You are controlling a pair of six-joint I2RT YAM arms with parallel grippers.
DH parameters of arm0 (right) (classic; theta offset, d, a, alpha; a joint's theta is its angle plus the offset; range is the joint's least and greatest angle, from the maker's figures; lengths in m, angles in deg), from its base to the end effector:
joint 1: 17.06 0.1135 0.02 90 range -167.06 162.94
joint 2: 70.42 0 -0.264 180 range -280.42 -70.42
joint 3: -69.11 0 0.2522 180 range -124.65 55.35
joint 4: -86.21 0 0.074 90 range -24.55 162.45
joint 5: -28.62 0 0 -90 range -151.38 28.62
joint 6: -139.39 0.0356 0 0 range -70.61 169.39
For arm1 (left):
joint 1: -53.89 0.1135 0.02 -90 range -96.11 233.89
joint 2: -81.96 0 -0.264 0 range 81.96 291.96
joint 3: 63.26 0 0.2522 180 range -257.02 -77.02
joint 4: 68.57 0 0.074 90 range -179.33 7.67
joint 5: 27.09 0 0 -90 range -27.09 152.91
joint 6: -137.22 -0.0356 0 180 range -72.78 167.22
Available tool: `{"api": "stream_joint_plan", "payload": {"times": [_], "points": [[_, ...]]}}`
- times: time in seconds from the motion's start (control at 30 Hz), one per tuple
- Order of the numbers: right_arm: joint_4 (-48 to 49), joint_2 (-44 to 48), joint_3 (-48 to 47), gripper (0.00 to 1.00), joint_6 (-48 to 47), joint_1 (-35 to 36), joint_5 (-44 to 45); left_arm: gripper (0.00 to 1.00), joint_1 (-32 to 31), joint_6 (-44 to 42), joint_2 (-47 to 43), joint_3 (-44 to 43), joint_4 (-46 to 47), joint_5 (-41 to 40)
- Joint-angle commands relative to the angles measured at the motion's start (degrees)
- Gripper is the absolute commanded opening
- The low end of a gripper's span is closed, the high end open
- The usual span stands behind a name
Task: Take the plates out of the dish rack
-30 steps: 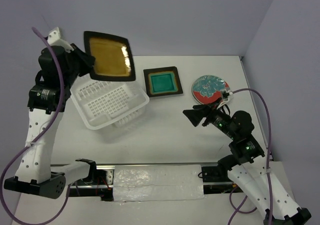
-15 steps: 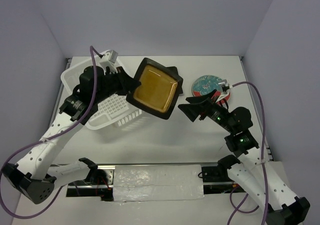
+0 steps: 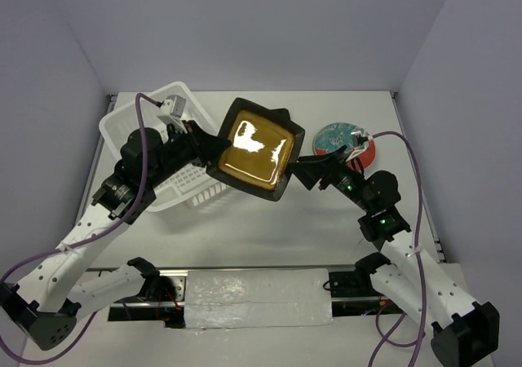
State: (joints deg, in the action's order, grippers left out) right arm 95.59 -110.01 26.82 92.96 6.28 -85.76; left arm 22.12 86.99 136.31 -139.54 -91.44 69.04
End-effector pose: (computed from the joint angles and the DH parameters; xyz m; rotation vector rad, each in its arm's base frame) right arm 0.1526 0.0819 0.3159 -0.1265 1.4935 1.2482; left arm 0.1761 -0.1135 0.4204 -0.0291 1.6900 -1.0439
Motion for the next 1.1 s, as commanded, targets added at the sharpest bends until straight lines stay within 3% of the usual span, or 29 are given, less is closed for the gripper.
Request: {"api": "stream_joint_plan", "payload": {"times": [0.0,0.17,0.27,0.43,0.53,0.6,0.63,0.7,0.77,0.8,0.87,0.93,1.07], "points": [[6.8,-0.7,-0.6,0.9,1.9,0.9,1.0,0.0,-1.1,4.7,-2.4,-0.5,14.6,0.2],[7.8,-4.4,-1.6,0.85,2.4,3.9,3.3,0.0,-3.5,4.9,-2.8,0.2,14.6,-2.3],[9.1,-7.0,-1.9,0.73,2.8,5.6,4.4,0.0,-4.3,4.8,-2.6,0.9,15.7,-3.1],[7.9,-8.3,-2.1,0.61,3.1,7.5,10.0,0.0,-4.9,5.6,-2.6,2.6,17.5,-3.4],[6.8,-8.2,-2.6,0.41,2.7,8.2,11.8,0.0,-5.3,4.9,-2.7,2.7,16.7,-3.8],[6.0,-8.5,-3.3,0.1,2.7,8.3,12.2,0.0,-5.4,4.1,-3.1,3.0,15.5,-4.5],[5.6,-8.6,-3.5,0.03,3.0,8.5,13.4,0.0,-5.5,3.7,-3.2,2.9,14.9,-4.9],[3.7,-9.1,-4.7,0.0,2.6,8.4,14.2,0.0,-5.5,1.6,-3.4,2.6,13.5,-5.5],[0.8,-10.2,-6.4,0.0,2.1,8.5,16.3,0.16,-5.5,-0.4,-2.5,0.7,9.6,-6.3],[-0.6,-10.6,-7.6,0.0,2.0,8.4,16.8,0.34,-5.5,-2.7,-1.9,-0.3,7.9,-8.0],[-1.5,-11.5,-9.5,0.0,1.3,8.3,17.5,0.45,-5.5,-4.8,0.1,-2.8,2.7,-11.0],[-3.5,-12.0,-11.0,0.0,0.6,8.3,17.9,0.63,-5.5,-7.0,1.3,-4.1,-0.7,-13.1],[-7.0,-13.4,-15.2,0.0,-0.8,7.4,19.7,0.7,-5.5,-9.5,2.4,-3.7,-1.8,-16.8]]}}
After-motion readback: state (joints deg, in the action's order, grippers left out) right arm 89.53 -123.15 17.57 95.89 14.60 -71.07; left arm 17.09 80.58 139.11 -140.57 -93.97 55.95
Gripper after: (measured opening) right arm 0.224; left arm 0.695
